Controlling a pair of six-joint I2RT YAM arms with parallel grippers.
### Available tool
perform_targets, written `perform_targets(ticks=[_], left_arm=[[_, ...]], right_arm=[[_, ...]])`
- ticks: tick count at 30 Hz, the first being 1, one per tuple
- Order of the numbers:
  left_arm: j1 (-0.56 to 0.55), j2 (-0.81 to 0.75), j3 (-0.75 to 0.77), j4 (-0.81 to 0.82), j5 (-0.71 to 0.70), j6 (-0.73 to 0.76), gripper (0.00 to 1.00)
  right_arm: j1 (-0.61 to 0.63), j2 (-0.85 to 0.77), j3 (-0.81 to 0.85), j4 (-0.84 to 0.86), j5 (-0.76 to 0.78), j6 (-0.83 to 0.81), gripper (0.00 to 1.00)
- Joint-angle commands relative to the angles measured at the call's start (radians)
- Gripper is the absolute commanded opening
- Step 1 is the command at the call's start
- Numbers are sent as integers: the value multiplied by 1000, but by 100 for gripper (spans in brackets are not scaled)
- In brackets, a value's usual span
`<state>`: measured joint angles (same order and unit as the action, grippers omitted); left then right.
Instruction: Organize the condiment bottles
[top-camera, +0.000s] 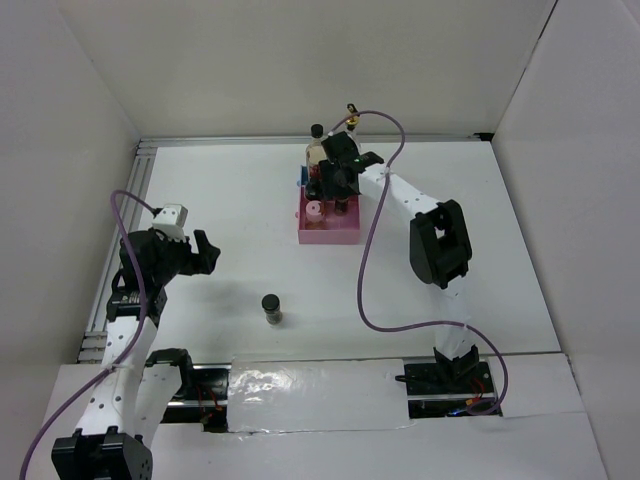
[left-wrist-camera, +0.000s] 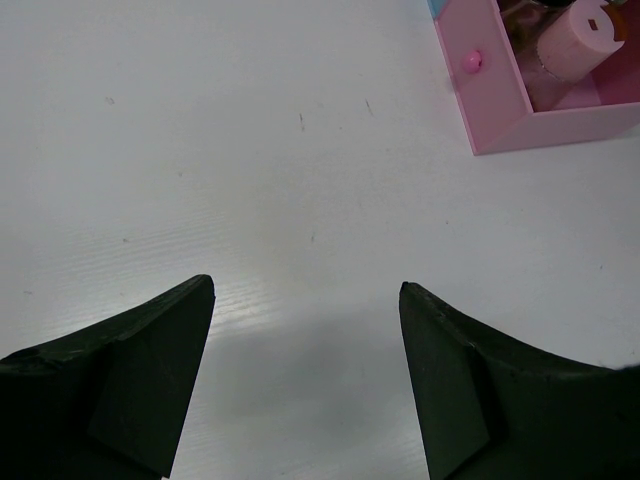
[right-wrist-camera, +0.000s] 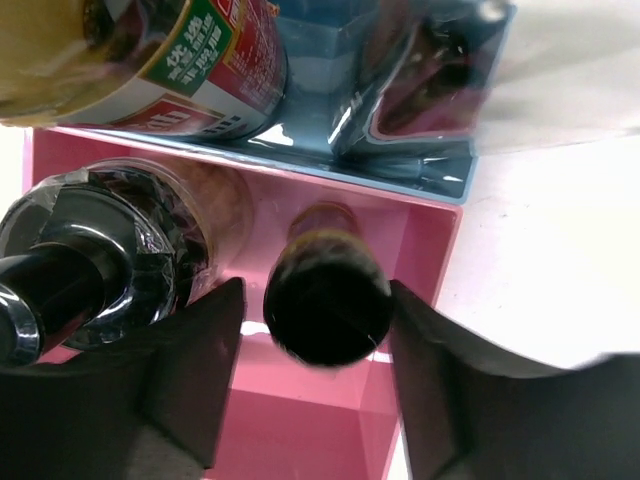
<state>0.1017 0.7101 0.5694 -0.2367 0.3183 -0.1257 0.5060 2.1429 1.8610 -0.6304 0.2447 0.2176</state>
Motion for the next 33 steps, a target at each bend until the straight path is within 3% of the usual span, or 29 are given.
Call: perform_targets(ticks=[1, 4, 11, 19, 33], left_arm=[[4, 6, 12, 45, -2, 21, 87], [4, 9, 12, 48, 1, 23, 87], [4, 9, 9, 53, 5, 24, 87], [3, 6, 6, 53, 5, 24, 87], [4, 2, 6, 53, 5, 26, 87]], right_arm=[[-4, -11, 13, 5, -12, 8, 68], [2, -21, 15, 1, -13, 11, 74], [9, -41, 26, -6, -5, 8, 75], [29, -106, 26, -19, 21, 14, 84], [51, -196, 26, -55, 65, 8, 89]])
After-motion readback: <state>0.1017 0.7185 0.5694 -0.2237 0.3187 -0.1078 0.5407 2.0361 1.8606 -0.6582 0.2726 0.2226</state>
